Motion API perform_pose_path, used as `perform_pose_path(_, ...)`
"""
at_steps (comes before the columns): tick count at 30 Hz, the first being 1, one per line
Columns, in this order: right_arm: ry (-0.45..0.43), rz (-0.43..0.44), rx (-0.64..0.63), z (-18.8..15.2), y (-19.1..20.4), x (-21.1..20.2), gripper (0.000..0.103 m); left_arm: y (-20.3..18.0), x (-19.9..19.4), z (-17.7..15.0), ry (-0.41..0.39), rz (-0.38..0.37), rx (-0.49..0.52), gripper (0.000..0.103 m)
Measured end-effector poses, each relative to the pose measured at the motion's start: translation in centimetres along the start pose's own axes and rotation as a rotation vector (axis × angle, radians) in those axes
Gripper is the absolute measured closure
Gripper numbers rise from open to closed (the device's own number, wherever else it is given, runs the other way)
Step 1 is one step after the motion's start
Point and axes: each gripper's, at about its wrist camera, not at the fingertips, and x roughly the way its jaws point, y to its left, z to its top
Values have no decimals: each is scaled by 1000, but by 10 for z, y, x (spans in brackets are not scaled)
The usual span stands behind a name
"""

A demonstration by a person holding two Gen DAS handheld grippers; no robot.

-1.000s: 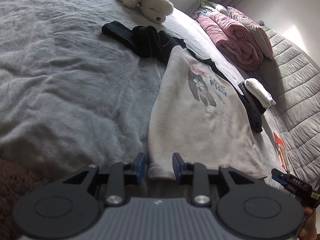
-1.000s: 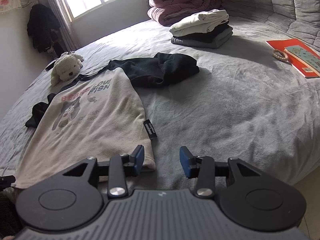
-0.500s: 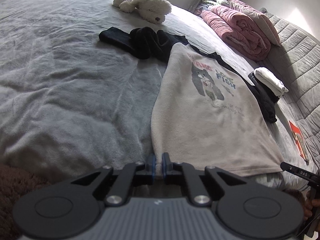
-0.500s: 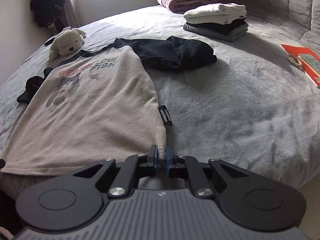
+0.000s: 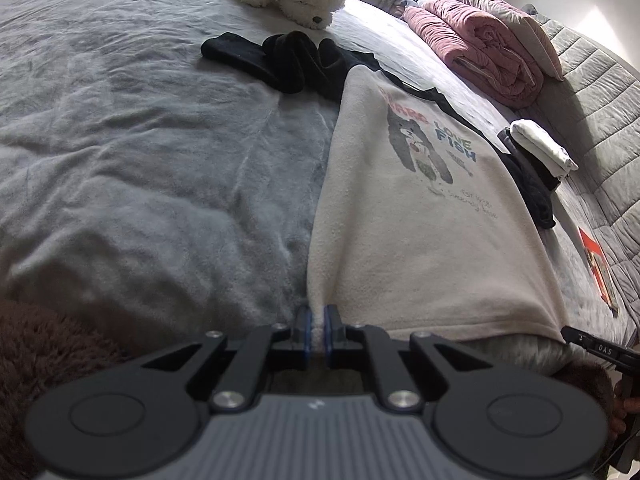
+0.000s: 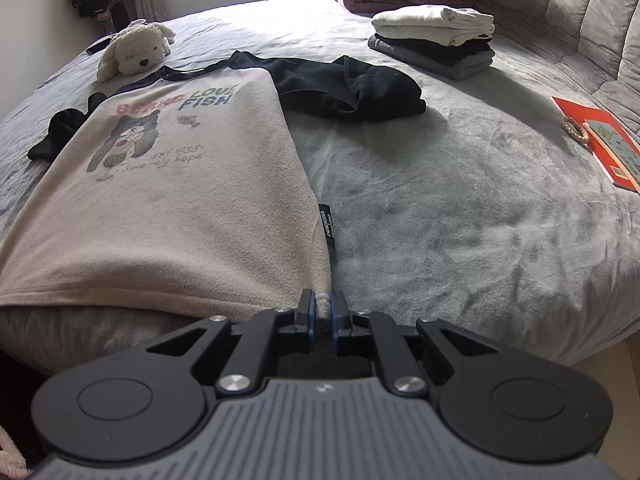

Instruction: Fold clothes

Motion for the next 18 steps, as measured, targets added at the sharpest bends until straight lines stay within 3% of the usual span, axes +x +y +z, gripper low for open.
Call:
perform_pose_path(3, -1, 0, -4, 4, 1, 1, 91, 2, -1, 0, 0, -17, -8, 89)
perform_pose_path(5, -2, 12, 6, 7, 0, 0, 85, 6, -2, 3, 5, -49, -27, 73)
perform_pose_path(8, -4, 14, 8, 12, 1, -3, 71, 11, -7, 11, -13, -88, -72, 62)
perform_pose_path(9, -7, 16, 8, 14, 1, -4, 66, 12, -8, 15, -22, -96, -81, 61)
perform_pose_path(18, -18, 23, 25, 38, 11, -3, 66, 25, 5, 75, -96, -85, -98, 59)
